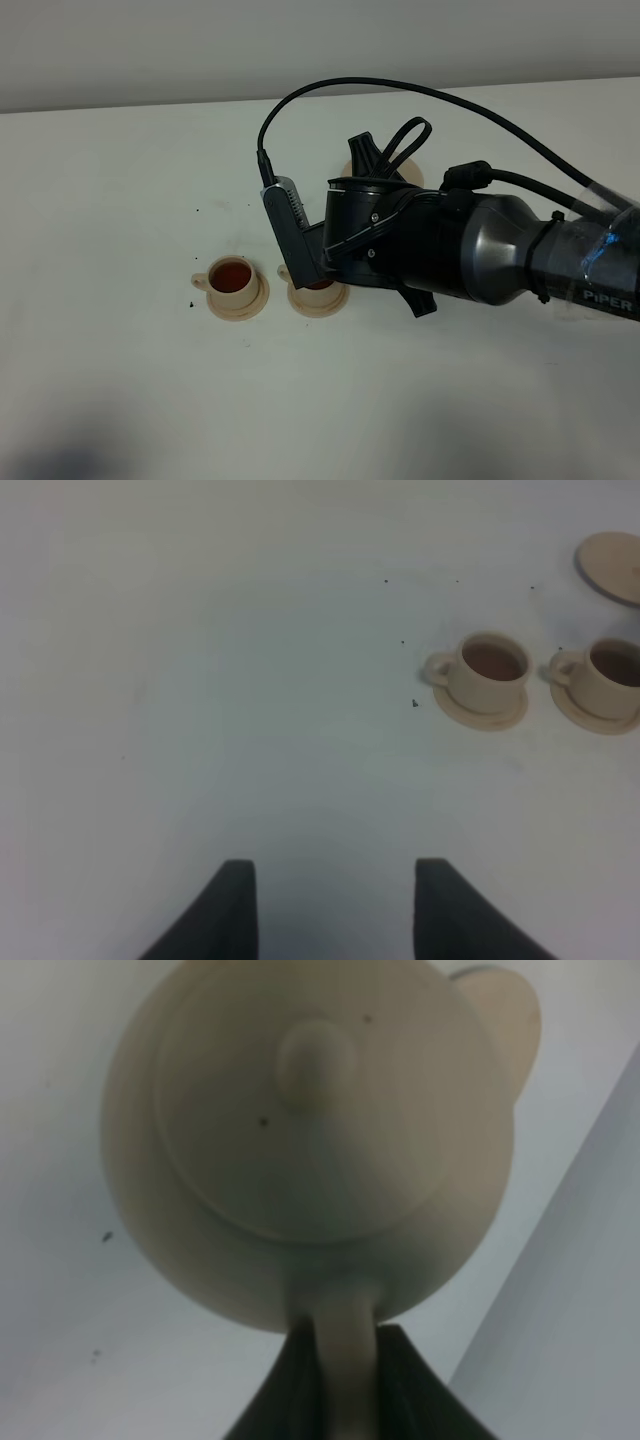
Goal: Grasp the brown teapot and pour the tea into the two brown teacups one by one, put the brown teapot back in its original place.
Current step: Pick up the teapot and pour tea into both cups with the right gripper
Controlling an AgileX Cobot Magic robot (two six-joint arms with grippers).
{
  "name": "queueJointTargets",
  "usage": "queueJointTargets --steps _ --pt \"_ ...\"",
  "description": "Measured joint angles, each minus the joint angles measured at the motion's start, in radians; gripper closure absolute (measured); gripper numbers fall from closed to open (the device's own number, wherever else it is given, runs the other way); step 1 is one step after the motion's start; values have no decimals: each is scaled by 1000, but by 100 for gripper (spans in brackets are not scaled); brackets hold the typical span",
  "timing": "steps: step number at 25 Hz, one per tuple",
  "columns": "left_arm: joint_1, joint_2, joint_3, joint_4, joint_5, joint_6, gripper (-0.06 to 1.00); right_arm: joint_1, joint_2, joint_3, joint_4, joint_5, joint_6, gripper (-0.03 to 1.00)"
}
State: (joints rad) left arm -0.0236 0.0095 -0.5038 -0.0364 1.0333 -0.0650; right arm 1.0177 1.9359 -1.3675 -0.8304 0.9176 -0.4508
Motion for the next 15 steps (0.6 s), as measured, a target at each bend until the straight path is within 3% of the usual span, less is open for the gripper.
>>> queueJointTargets --steps 15 --pt "0 0 0 0 0 0 53 0 0 0 0 0 -3 85"
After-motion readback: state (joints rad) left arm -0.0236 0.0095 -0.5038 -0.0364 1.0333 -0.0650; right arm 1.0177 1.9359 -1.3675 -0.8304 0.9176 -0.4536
